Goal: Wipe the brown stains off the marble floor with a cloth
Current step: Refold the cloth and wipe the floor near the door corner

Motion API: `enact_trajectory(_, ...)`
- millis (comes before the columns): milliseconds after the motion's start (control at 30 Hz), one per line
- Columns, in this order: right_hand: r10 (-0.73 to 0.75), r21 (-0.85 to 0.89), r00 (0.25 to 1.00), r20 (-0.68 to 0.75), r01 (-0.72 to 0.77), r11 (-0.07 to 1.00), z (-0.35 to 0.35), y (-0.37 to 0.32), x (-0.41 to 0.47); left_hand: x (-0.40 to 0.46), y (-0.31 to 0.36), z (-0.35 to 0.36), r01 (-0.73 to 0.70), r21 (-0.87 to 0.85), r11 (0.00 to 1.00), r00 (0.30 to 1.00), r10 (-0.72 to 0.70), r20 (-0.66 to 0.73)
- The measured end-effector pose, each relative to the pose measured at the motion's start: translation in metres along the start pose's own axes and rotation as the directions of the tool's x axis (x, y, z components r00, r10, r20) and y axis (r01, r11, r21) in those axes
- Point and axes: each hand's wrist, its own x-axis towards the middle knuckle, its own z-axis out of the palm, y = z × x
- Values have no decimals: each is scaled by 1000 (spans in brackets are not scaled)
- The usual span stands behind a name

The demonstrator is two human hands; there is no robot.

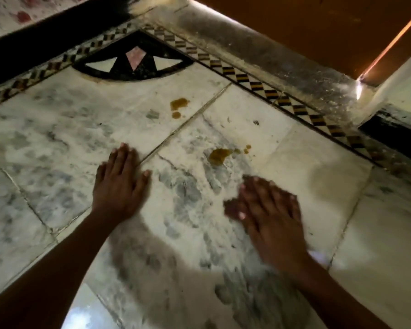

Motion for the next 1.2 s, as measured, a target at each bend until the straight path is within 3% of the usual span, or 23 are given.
enact_trajectory(67, 177, 0, 984, -26, -177, 984, 10, 2, 53, 1, 0, 7, 6, 15, 1000, 1000, -5, -23)
enact_trajectory(133, 219, 22, 976, 7, -219, 975, 19, -15, 98, -5, 1, 8, 7, 19, 1000, 999, -6, -54)
enact_trajectory(200, 138, -2, 990, 9, -138, 990, 22, -33, 115, -7, 3, 4, 2, 29, 1000, 998, -1, -67)
enact_trajectory(267, -55, -34, 998, 27, 56, 998, 17, -38, 96, -7, 5, 2, 12, 10, 1000, 997, -11, -73)
enact_trajectory(333, -236, -13, 970, 60, 238, 971, 6, -30, 69, -6, 6, -1, 26, 2, 1000, 996, -26, -85)
enact_trajectory(367, -251, 8, 965, 82, 251, 968, -1, -22, 60, -5, 6, -1, 25, -3, 1000, 995, -25, -92)
enact_trajectory(433, -118, 1, 989, 86, 119, 993, -6, 1, 61, -2, 5, -3, 19, -12, 1000, 994, -20, -110)
enact_trajectory(500, 180, -30, 981, 67, -178, 983, -3, 20, 98, -2, 5, -3, 24, -14, 1000, 992, -25, -123)
enact_trajectory(567, 451, 34, 888, 86, -455, 890, -2, 19, 163, -1, 7, -1, 37, 0, 999, 991, -37, -126)
enact_trajectory(600, 497, 64, 859, 127, -507, 860, 1, 8, 196, 0, 6, -1, 41, 8, 999, 991, -39, -127)
enact_trajectory(667, 408, 82, 896, 175, -426, 901, 10, -22, 230, 1, 6, 0, 46, 15, 999, 994, -44, -105)
enact_trajectory(767, -15, 26, 994, 112, 12, 1000, 15, -74, 186, 2, 3, -6, 46, 29, 999, 998, -44, -48)
enact_trajectory(833, -235, 30, 966, 104, 233, 972, 5, -81, 122, 2, 3, -7, 48, 36, 998, 999, -47, -18)
enact_trajectory(900, -267, 55, 952, 152, 261, 964, -5, -52, 90, 2, 1, -7, 56, 32, 998, 998, -56, 4)
enact_trajectory(933, -186, 39, 965, 182, 182, 982, -7, -30, 91, 2, 1, -6, 53, 28, 998, 999, -53, 7)
enact_trajectory(1000, 147, -26, 981, 125, -145, 989, -4, 5, 123, 1, 2, -5, 48, 26, 999, 999, -48, -16)
enact_trajectory(1067, 498, 7, 866, 46, -499, 867, 1, 10, 182, 2, 0, -3, 52, 14, 999, 998, -52, -26)
enact_trajectory(1100, 600, 50, 797, 68, -603, 796, 2, 3, 210, 2, 2, -2, 49, 7, 999, 999, -49, -16)
enact_trajectory(1133, 629, 72, 771, 101, -636, 768, 3, -9, 232, 2, 3, -3, 48, 2, 999, 999, -48, -4)
enact_trajectory(1200, 496, 66, 856, 147, -509, 858, 10, -39, 245, 1, 3, -6, 63, -10, 998, 998, -63, 14)
